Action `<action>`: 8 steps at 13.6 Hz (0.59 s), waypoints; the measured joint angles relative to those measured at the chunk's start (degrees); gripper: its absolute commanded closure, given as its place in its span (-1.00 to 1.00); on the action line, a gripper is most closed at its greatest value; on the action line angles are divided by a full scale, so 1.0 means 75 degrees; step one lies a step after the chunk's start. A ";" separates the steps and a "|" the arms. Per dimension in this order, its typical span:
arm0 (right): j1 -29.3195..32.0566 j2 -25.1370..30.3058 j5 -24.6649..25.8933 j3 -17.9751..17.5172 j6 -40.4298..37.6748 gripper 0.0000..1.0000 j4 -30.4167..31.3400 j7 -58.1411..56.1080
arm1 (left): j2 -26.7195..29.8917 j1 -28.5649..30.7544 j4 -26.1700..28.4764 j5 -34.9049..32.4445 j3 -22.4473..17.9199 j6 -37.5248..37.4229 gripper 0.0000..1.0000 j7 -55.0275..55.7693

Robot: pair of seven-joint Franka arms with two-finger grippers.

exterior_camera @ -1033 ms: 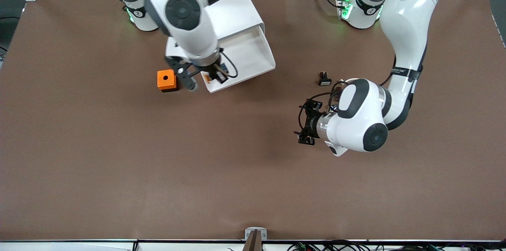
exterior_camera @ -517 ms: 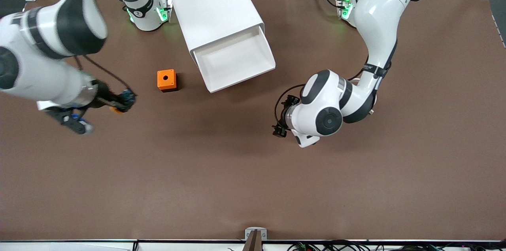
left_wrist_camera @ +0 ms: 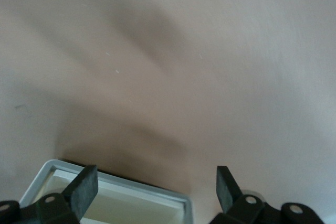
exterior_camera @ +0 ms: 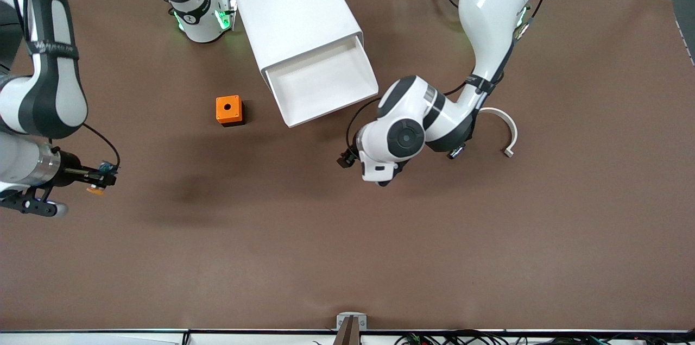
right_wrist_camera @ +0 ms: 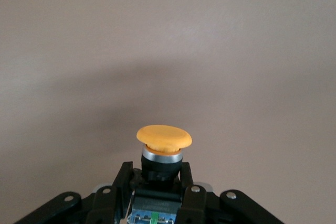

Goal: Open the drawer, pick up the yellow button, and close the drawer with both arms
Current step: 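Lift the button out with the right gripper while the left gripper releases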

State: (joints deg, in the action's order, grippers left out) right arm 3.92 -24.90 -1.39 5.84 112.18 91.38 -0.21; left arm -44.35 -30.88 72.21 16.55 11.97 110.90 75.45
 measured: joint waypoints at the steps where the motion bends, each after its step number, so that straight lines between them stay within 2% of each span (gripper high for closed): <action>1: 0.0172 -0.0205 0.0001 -0.0002 0.0339 1.00 0.0003 -0.0393 | 0.0000 -0.0060 -0.0002 -0.0004 -0.0002 0.0007 -0.99 -0.0349; 4: 0.0472 -0.0827 0.0001 -0.0013 0.1337 1.00 0.0020 -0.1090 | 0.0000 -0.0160 0.0000 -0.0025 -0.0003 0.0007 -0.99 -0.0985; 8: 0.0646 -0.1709 0.0001 -0.0021 0.2637 1.00 0.0023 -0.1415 | -0.0002 -0.0330 0.0015 -0.0320 -0.0001 0.0007 -0.99 -0.1136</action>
State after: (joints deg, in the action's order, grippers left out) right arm 8.77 -37.72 -1.38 5.68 131.96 91.55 -10.82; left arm -44.36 -33.35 72.32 14.15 11.96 110.95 66.93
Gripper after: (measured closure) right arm 0.599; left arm 0.004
